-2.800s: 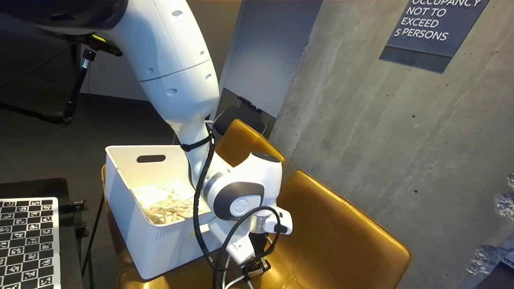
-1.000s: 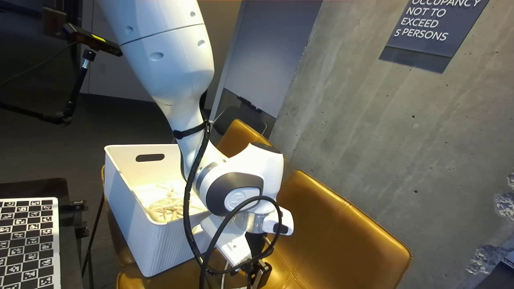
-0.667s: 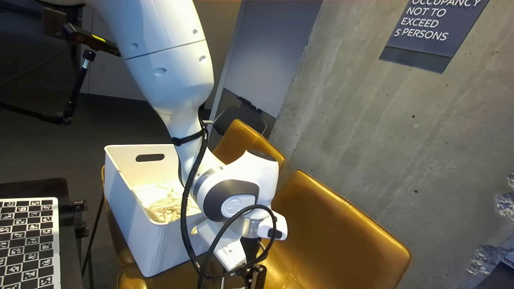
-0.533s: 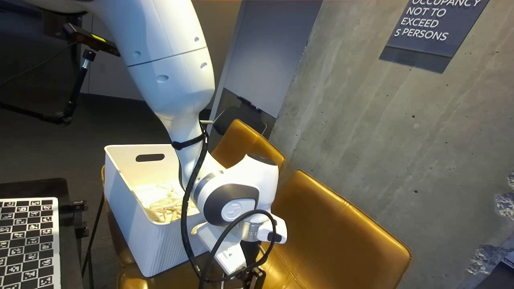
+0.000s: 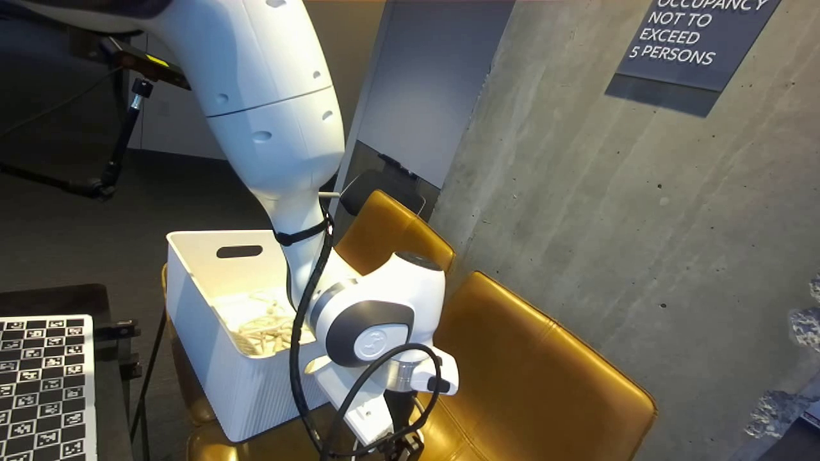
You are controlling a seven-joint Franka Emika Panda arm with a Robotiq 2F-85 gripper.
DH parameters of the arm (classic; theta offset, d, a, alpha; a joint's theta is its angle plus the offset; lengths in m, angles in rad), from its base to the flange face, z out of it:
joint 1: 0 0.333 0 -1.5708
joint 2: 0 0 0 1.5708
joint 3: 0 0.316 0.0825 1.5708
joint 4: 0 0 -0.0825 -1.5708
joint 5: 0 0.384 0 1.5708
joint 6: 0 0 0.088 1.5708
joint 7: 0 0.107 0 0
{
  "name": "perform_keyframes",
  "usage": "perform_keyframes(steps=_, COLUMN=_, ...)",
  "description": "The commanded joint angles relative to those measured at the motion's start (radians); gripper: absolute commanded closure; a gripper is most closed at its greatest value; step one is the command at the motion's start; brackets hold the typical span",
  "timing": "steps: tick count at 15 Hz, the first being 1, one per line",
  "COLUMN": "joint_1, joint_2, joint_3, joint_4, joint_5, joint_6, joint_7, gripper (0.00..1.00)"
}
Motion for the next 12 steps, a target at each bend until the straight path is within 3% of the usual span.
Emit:
perform_keyframes(steps=1, joint_1=-0.018, joint_2=0.011, joint_3=0.001, joint_4=0.009, joint_5=-0.006, joint_6=0.016, joint_7=-0.008, gripper=0.69)
perform_keyframes(steps=5, joint_1=-0.035, joint_2=0.004, joint_3=0.002, joint_4=0.004, joint_5=-0.001, joint_6=0.012, joint_7=-0.012, gripper=0.99)
perform_keyframes(steps=9, joint_1=-0.034, joint_2=-0.042, joint_3=-0.011, joint_4=-0.029, joint_5=-0.007, joint_6=0.005, joint_7=-0.001, gripper=0.99)
perform_keyframes(steps=12, joint_1=-0.029, joint_2=-0.194, joint_3=-0.001, joint_4=-0.11, joint_5=-0.001, joint_6=-0.014, joint_7=-0.014, gripper=0.99)
